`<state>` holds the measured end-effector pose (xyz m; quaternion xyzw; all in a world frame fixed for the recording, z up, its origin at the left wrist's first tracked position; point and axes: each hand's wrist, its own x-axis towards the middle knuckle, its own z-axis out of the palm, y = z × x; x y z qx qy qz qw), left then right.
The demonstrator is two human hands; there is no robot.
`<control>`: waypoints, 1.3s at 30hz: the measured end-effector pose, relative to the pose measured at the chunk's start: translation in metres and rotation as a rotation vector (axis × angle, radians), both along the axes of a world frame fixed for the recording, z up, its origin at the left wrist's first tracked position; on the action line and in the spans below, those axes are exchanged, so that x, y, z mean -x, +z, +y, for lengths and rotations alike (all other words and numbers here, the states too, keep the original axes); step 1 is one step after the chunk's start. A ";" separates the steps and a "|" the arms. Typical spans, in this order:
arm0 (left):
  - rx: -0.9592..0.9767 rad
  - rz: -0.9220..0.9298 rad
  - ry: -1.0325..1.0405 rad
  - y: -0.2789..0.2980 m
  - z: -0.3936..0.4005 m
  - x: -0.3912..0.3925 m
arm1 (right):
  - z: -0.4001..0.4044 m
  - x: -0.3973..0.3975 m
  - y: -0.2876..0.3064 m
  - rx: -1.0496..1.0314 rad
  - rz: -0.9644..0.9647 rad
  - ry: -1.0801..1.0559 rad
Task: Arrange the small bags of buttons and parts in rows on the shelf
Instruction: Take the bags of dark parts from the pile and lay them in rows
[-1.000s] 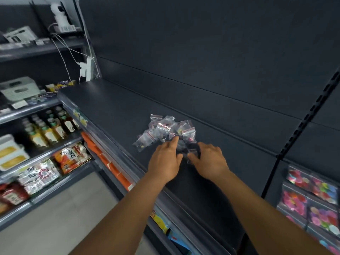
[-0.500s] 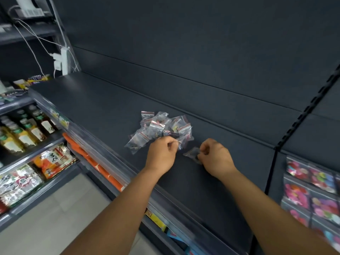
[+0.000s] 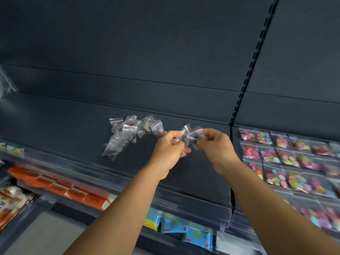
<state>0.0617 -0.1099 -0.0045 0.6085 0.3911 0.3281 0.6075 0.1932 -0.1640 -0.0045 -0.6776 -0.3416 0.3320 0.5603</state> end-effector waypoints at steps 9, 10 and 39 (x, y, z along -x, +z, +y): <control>-0.033 0.029 -0.140 0.014 -0.053 -0.078 | -0.078 -0.054 0.016 -0.140 0.147 -0.179; -0.044 0.027 -0.140 0.014 -0.058 -0.088 | -0.087 -0.063 0.017 -0.158 0.171 -0.210; -0.068 0.102 -0.395 0.021 -0.313 -0.422 | -0.361 -0.365 0.013 -0.177 0.157 -0.565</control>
